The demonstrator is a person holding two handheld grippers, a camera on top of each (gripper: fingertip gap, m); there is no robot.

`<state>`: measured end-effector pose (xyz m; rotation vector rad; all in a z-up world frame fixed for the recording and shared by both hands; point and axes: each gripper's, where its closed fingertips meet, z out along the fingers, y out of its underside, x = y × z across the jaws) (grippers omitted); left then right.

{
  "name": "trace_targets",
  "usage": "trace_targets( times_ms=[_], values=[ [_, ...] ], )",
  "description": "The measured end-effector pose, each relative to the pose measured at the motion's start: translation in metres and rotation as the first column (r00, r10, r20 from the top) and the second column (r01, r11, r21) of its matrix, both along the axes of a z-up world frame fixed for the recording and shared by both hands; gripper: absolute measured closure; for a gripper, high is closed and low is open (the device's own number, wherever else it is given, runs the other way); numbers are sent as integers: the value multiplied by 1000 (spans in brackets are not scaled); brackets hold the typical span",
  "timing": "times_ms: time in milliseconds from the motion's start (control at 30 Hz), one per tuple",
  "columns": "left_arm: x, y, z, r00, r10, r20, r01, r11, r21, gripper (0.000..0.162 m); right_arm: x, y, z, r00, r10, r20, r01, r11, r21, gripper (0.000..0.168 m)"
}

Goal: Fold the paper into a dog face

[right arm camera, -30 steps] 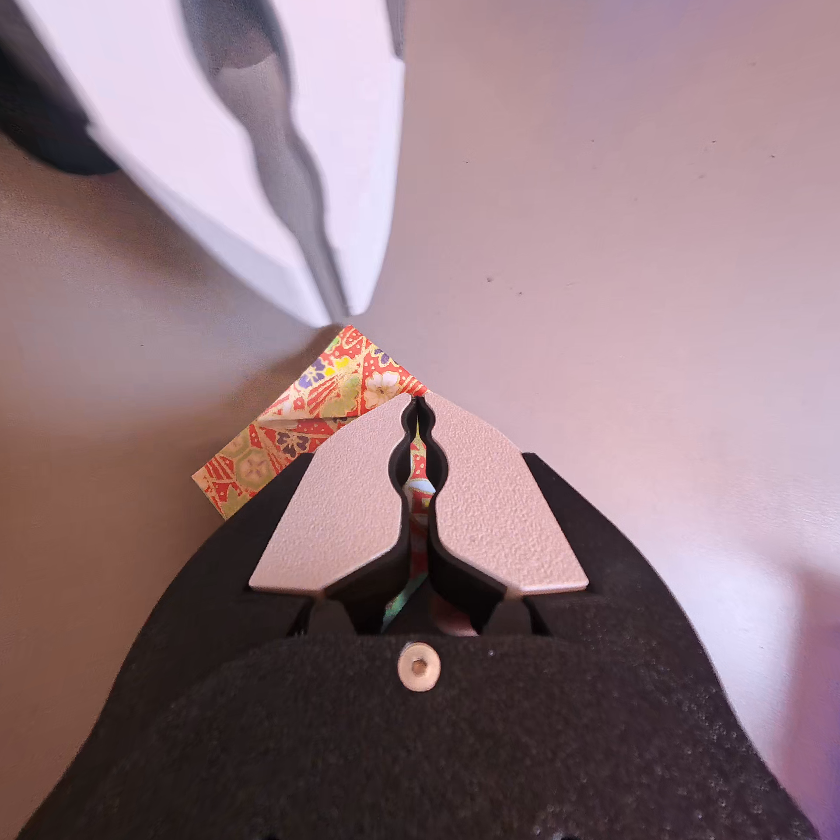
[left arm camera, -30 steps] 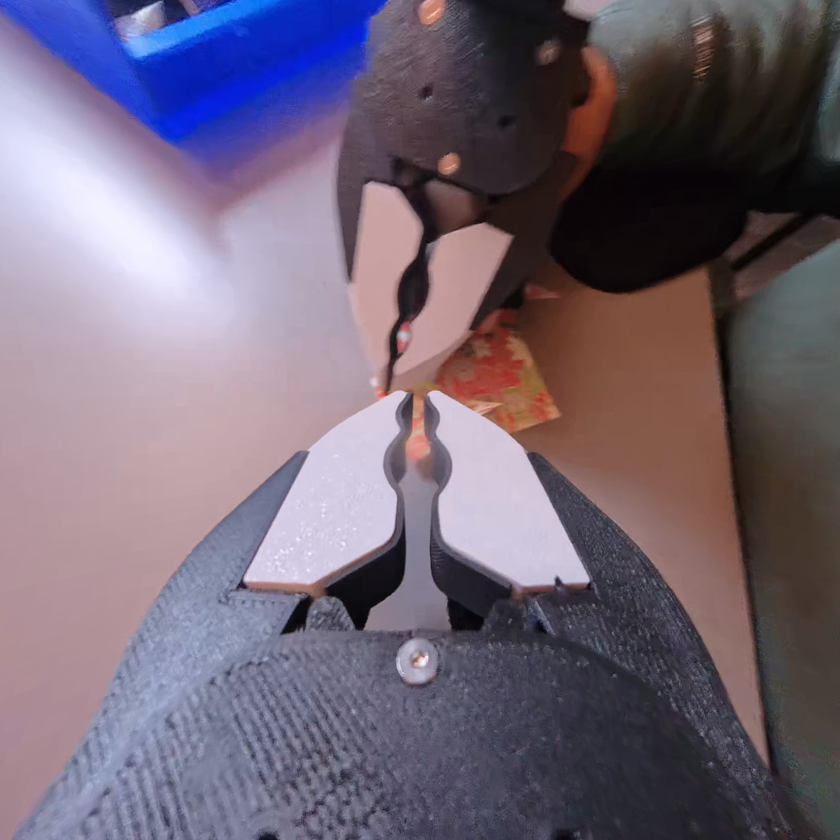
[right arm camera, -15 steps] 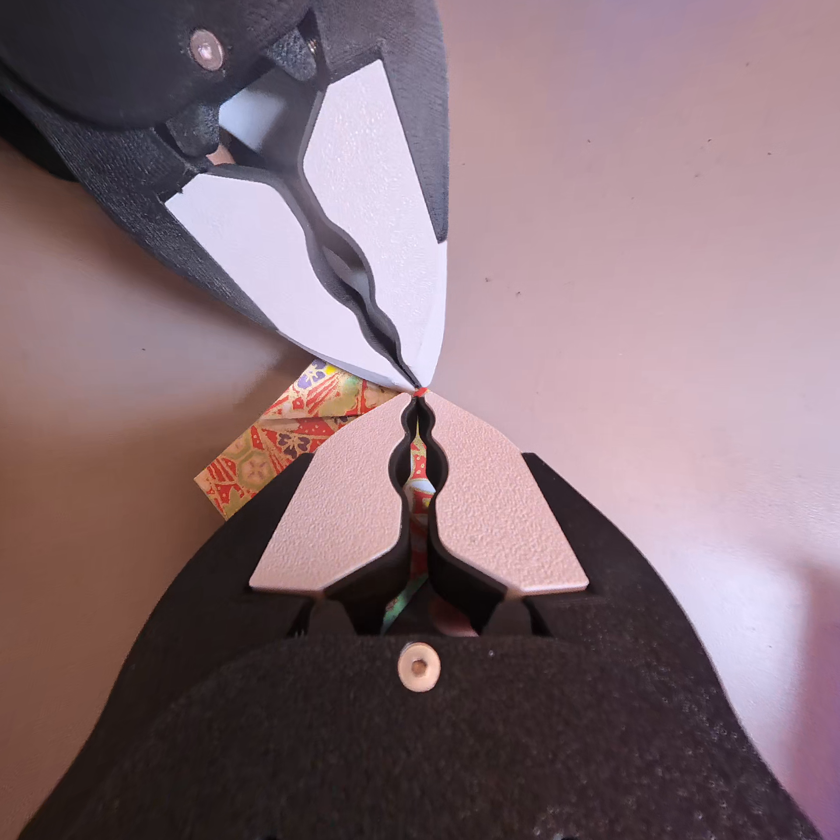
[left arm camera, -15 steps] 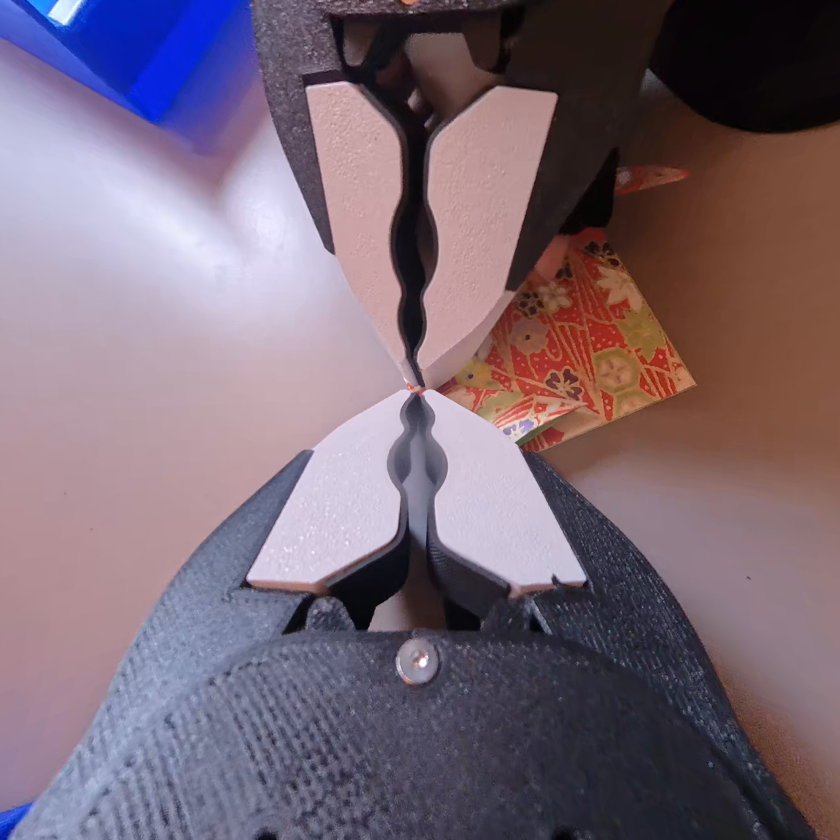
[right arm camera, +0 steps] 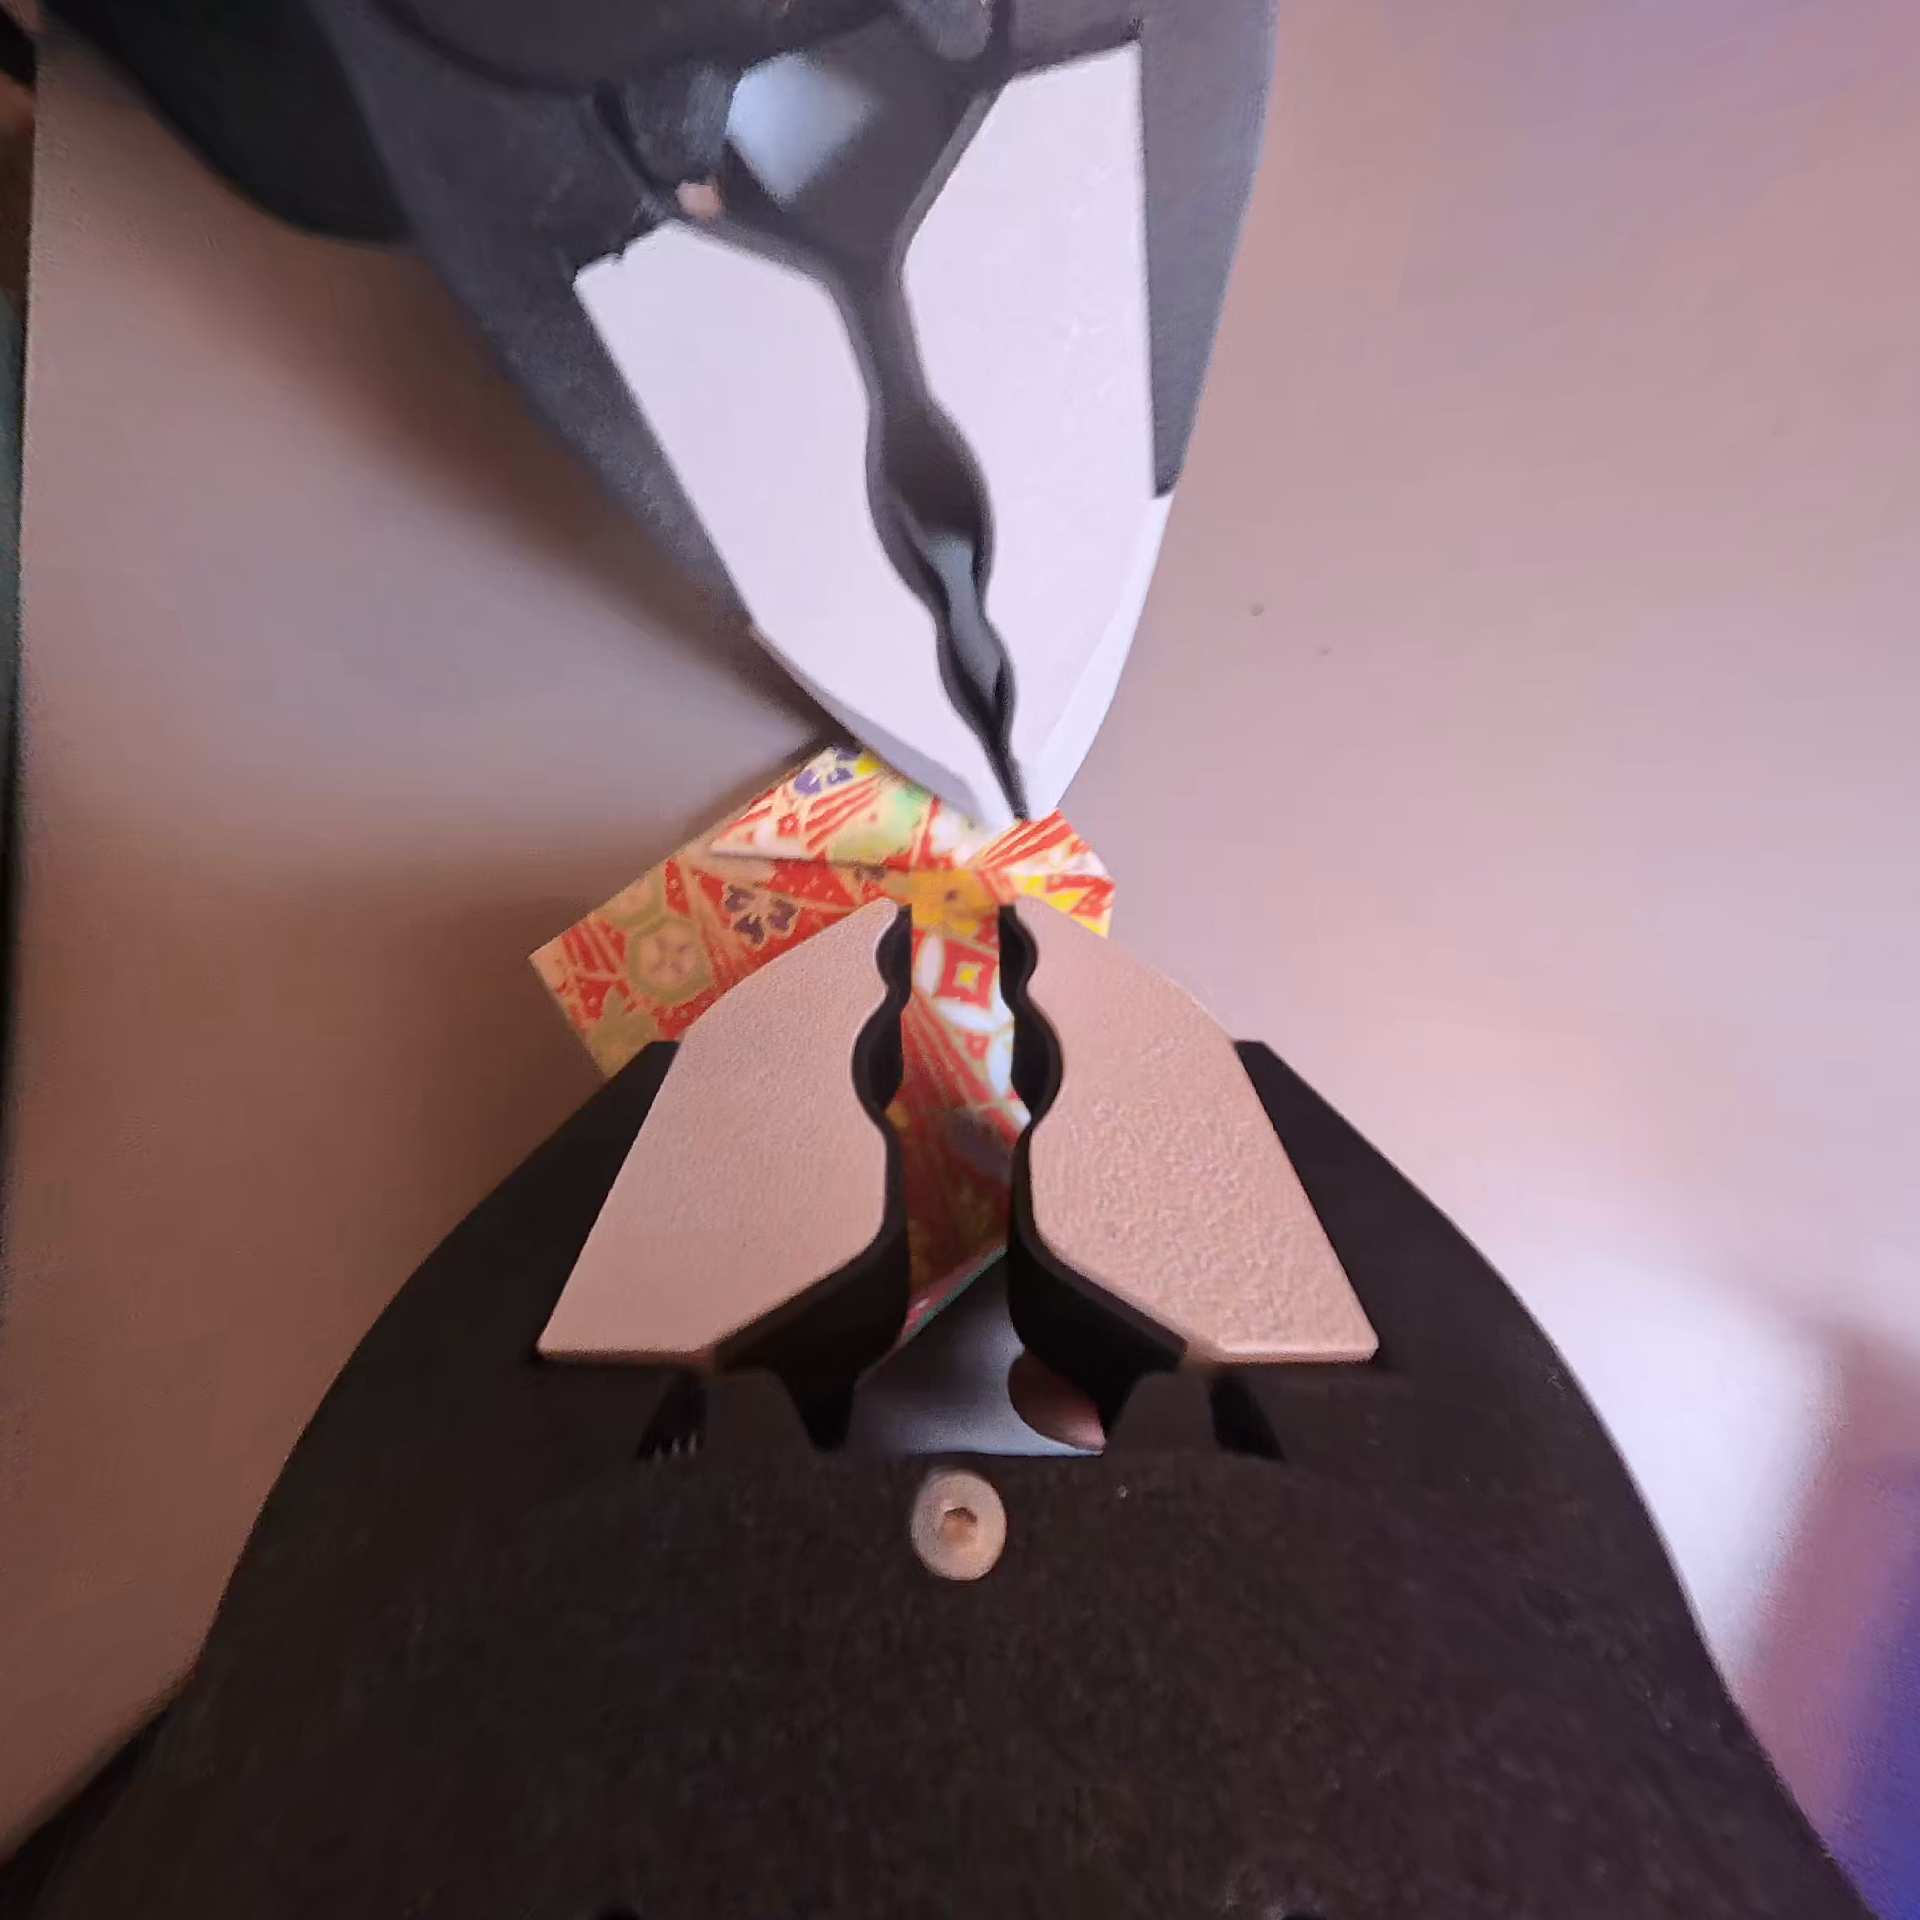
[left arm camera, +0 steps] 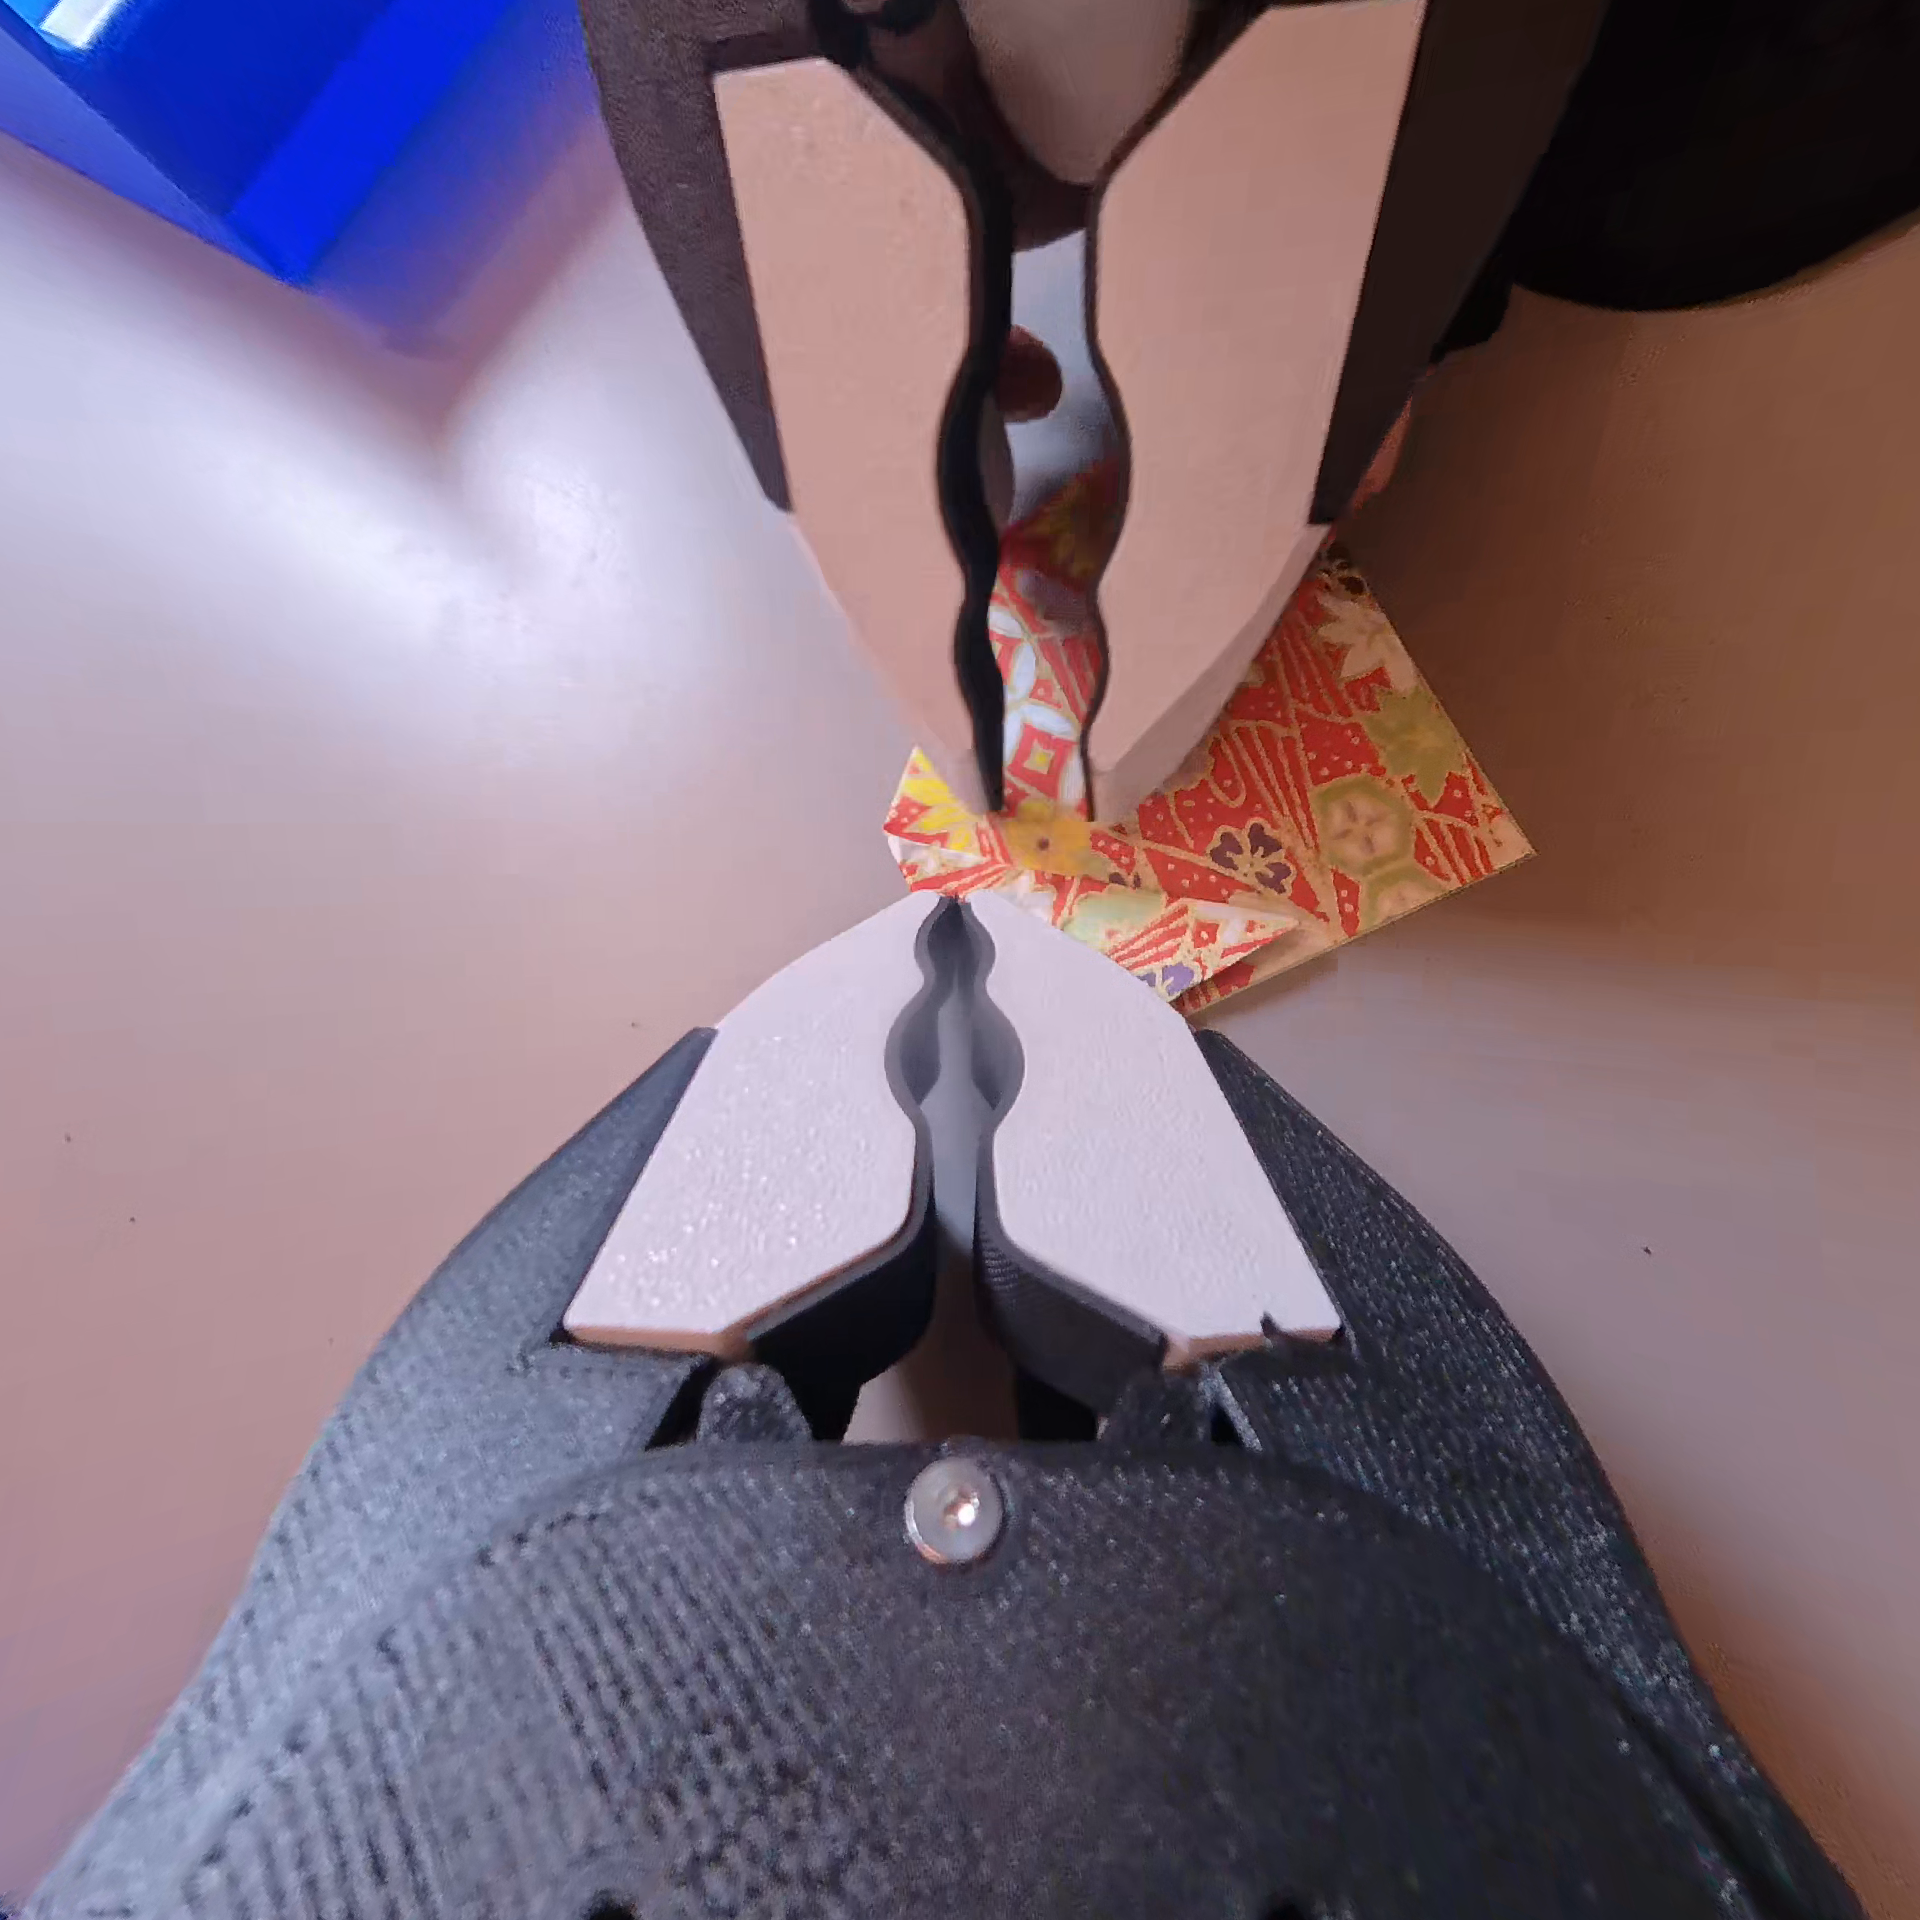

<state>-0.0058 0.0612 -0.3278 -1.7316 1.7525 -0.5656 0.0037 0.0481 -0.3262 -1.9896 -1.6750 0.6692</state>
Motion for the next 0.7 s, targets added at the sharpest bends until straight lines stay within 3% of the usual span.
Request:
trace_targets(
  times_ms=[700],
  values=[
    [-5,-16,0,990,-141,-10,141,989,-42,162,3,9,1,1000,7,-8,-7,1000,24,161]
  ],
)
